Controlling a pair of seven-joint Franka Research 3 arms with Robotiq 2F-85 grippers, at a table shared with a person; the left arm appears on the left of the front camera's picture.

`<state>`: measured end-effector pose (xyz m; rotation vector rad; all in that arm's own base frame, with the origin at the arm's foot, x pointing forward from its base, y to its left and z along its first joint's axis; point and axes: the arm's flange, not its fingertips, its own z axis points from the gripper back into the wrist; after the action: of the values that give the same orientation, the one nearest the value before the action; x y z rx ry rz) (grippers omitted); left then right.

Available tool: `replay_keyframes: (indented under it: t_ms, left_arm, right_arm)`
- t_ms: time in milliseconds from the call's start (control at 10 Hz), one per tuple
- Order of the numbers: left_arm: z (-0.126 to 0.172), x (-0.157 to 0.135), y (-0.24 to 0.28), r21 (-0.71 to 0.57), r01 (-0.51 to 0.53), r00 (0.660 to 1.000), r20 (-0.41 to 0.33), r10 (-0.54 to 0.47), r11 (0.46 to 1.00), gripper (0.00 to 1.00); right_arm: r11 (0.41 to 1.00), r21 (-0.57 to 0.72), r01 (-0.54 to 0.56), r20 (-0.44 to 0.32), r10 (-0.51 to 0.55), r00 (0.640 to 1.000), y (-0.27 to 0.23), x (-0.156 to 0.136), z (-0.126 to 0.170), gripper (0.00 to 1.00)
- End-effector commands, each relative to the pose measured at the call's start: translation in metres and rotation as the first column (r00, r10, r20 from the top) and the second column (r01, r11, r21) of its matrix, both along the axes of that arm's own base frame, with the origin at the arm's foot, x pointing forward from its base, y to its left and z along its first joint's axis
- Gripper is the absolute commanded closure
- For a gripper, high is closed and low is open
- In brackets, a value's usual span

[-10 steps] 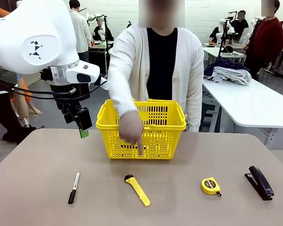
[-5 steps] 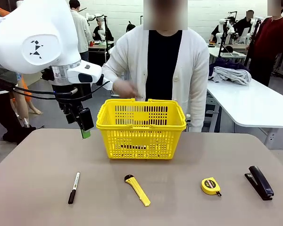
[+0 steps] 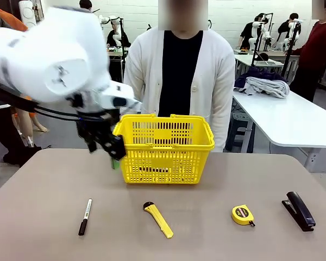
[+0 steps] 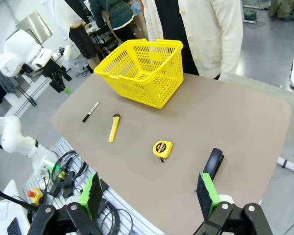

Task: Place the items the person wants into the basket.
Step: Pick up the item the person points to and place it in the Market Basket.

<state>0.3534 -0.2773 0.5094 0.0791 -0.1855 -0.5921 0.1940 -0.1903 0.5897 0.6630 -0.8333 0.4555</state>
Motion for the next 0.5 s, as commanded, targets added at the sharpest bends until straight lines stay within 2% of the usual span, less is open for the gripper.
replay_keyframes:
  t_ms: [0, 200, 400]
  left_arm:
    - [-0.035, -0.008, -0.049, 0.025, -0.16, 0.986, 0.047, 0.159, 0.987, 0.0]
    - [-0.076, -0.013, -0.078, 0.001, -0.3, 0.952, 0.059, 0.299, 0.954, 0.0]
    - [-0.106, -0.006, -0.088, -0.03, -0.377, 0.925, 0.034, 0.378, 0.926, 0.0]
  right_arm:
    - [1.0, 0.016, -0.014, 0.016, 0.014, 1.0, 0.001, 0.001, -0.001, 0.0]
    - [1.0, 0.016, -0.014, 0.016, 0.014, 1.0, 0.001, 0.001, -0.001, 0.0]
    - [1.0, 0.016, -0.014, 0.016, 0.014, 1.0, 0.001, 0.001, -0.001, 0.0]
